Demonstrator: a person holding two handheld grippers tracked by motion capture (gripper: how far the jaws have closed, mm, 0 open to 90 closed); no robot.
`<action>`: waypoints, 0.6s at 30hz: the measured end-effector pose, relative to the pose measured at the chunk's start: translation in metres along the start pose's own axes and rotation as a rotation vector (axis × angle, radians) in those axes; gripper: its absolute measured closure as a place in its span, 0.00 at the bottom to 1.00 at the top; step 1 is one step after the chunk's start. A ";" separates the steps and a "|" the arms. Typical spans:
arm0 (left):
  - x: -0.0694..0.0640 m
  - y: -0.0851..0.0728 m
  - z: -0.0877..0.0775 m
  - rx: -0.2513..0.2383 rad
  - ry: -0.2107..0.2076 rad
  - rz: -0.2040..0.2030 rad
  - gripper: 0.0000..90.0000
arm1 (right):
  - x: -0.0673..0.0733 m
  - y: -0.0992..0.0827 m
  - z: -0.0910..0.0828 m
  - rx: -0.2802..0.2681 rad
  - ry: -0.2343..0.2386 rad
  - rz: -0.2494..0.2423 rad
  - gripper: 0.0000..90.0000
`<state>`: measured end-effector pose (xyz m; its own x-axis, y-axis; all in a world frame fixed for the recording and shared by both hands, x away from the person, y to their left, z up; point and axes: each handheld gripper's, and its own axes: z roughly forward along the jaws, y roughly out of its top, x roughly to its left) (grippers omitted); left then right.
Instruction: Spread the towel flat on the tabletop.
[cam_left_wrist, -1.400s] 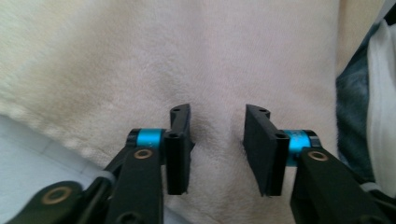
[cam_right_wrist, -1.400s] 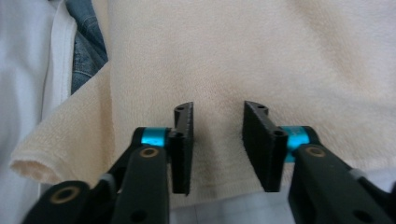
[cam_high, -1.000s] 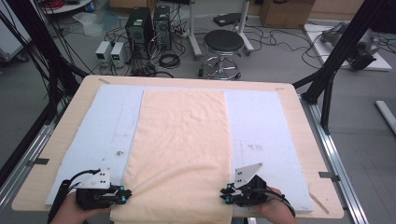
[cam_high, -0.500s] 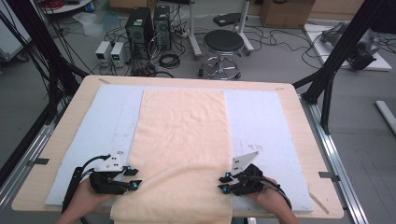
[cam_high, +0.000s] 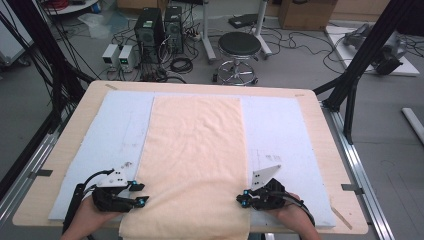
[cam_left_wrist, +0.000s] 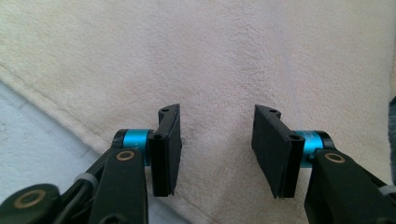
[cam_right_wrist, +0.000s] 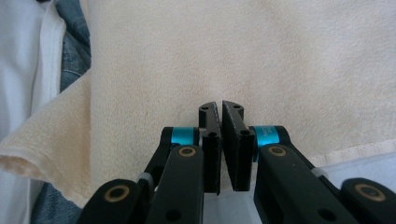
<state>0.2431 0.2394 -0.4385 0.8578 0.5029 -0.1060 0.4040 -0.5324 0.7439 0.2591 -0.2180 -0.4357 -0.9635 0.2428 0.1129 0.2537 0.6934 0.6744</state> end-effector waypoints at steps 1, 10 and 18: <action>0.001 0.001 0.000 -0.002 0.000 -0.002 0.57 | -0.001 0.000 0.000 -0.004 0.000 0.000 0.93; 0.014 0.015 -0.011 -0.112 0.036 -0.033 0.48 | -0.014 0.011 -0.018 -0.108 -0.120 0.094 0.64; 0.030 0.037 -0.013 -0.184 0.087 -0.069 0.38 | -0.036 0.034 -0.030 -0.162 -0.232 0.135 0.36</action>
<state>0.2797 0.2438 -0.4061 0.7965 0.5946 -0.1092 0.3888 -0.3656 0.8457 0.2998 -0.2238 -0.3948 -0.8721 0.4866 0.0518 0.3429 0.5321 0.7742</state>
